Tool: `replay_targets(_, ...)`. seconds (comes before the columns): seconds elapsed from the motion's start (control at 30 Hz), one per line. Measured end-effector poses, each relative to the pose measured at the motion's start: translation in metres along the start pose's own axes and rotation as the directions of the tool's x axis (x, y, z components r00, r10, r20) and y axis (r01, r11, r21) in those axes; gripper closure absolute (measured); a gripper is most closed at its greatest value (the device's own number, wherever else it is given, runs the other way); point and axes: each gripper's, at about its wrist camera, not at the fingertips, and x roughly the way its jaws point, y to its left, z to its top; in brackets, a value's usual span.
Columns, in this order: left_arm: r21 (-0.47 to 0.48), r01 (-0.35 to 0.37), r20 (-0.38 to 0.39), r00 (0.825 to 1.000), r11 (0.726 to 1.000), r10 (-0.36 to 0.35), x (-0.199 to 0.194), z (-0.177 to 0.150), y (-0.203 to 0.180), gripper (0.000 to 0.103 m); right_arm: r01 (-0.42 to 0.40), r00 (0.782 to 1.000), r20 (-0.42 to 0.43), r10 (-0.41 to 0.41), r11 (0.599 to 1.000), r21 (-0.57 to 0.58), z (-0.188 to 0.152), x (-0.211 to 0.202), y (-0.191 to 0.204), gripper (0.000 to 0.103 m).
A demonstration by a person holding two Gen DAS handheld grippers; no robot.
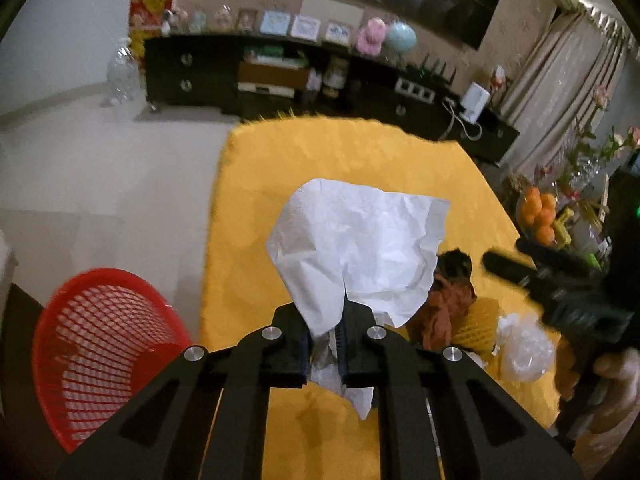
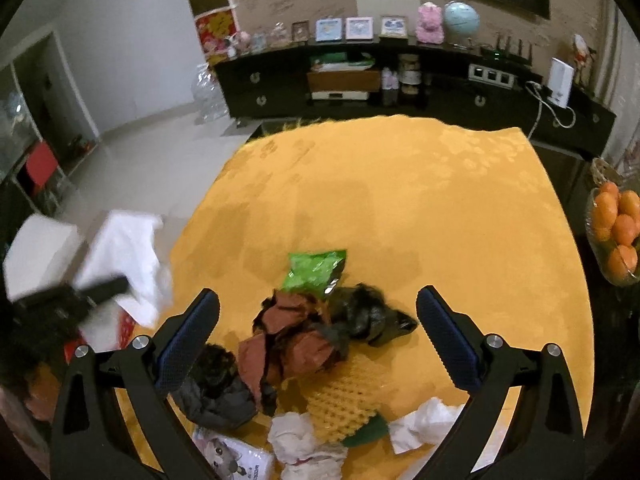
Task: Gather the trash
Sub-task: 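Grasp the brown paper with the right tool while the left tool holds the tissue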
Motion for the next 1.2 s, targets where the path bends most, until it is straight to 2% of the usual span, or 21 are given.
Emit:
replay_targets(0.13, -0.006, -0.027, 0.034, 0.999, 1.000, 0.028, -0.018, 0.001, 0.004, 0.094, -0.004, 0.998, -0.055, 0.000, 0.998, -0.066, -0.007, 0.018, 0.021, 0.016)
replay_targets(0.3, -0.001, -0.048, 0.041, 0.998, 0.999, 0.048, -0.027, 0.002, 0.009, 0.094, -0.012, 0.992, -0.126, -0.002, 0.994, -0.109, -0.016, 0.041, 0.036, 0.027)
replay_targets(0.4, 0.000, -0.068, 0.049, 0.996, 0.998, 0.068, -0.033, 0.003, 0.013, 0.094, 0.033, 0.986, -0.159, -0.054, 0.991, -0.131, -0.023, 0.054, 0.038, 0.031)
replay_targets(0.47, -0.008, -0.072, 0.055, 0.996, 0.997, 0.072, -0.035, 0.002, 0.016, 0.094, 0.069, 0.984, -0.150, -0.092, 0.986, -0.153, -0.025, 0.059, 0.038, 0.041)
replay_targets(0.53, -0.012, -0.081, 0.062, 0.995, 0.997, 0.082, -0.039, 0.002, 0.020, 0.094, 0.080, 0.983, -0.152, -0.104, 0.985, -0.154, -0.025, 0.063, 0.036, 0.045)
replay_targets(0.63, -0.020, -0.091, 0.071, 0.993, 0.996, 0.093, -0.045, 0.000, 0.024, 0.094, 0.092, 0.982, -0.151, -0.115, 0.984, -0.155, -0.025, 0.065, 0.034, 0.063)
replay_targets(0.73, -0.023, -0.106, 0.082, 0.991, 0.994, 0.108, -0.050, 0.000, 0.028, 0.094, 0.088, 0.984, -0.142, -0.106, 0.988, -0.130, -0.024, 0.062, 0.029, 0.069)
replay_targets(0.93, -0.030, -0.132, 0.116, 0.984, 0.991, 0.134, -0.065, 0.002, 0.029, 0.094, 0.039, 0.994, -0.097, -0.048, 0.995, -0.087, -0.013, 0.041, 0.026, 0.071)
replay_targets(1.2, -0.040, -0.179, 0.182, 0.966, 0.983, 0.184, -0.090, 0.004, 0.028, 0.094, 0.000, 0.998, 0.064, 0.005, 0.997, -0.083, 0.007, -0.014, 0.033, 0.071)
